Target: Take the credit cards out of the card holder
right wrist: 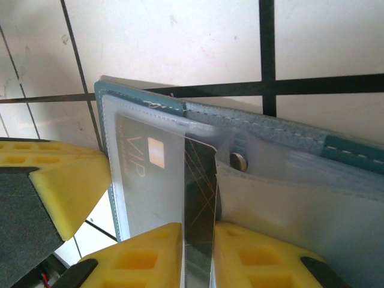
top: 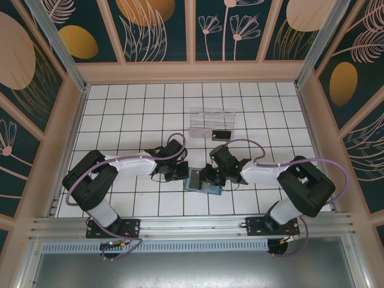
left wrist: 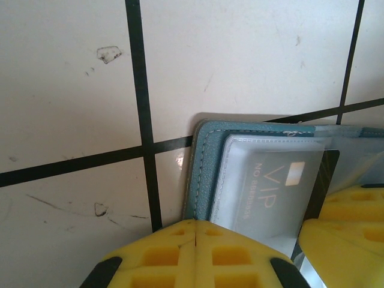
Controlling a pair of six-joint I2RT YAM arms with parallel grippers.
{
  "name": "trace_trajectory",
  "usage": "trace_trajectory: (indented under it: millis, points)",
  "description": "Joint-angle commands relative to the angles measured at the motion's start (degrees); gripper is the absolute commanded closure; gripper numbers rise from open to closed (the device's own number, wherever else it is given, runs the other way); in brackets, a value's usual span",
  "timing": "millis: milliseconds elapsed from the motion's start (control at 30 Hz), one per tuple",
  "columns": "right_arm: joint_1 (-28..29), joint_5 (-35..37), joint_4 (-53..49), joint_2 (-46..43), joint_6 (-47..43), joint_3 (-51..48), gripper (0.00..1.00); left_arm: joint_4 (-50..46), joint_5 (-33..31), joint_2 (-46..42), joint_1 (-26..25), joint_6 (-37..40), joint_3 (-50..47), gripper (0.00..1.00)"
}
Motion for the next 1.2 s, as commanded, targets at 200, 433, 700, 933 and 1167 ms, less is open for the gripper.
trace_trajectory:
  millis: [200,433,700,933,1167]
  points:
    - [-0.7,-3.3,8.4,-2.4,2.3,-4.2,0.82,-1.9,0.3,2.8,-0.5,0.7,-0.1,0.95]
    - [-1.1,-4.1,10.3,-3.5,2.7,-5.3,0.89,-1.9,0.3,2.7,-0.6,0.7,-0.3,0.95]
    - [-1.7,-3.1,8.0,-5.9,2.4,-6.3,0.95,-1.9,0.0,2.8,-0.6,0.6,-0.5,0.95]
    - [-3.1,-2.2,2.9,-7.8,0.8,-7.5,0.96,-2.3,-0.3,2.8,-0.6,0.9,-0.5,0.95]
    - [-4.4,-1.6,-1.2,-10.8,-0.4,-8.1,0.96,-2.4,-0.4,4.4,-0.6,0.9,-0.4,0.95]
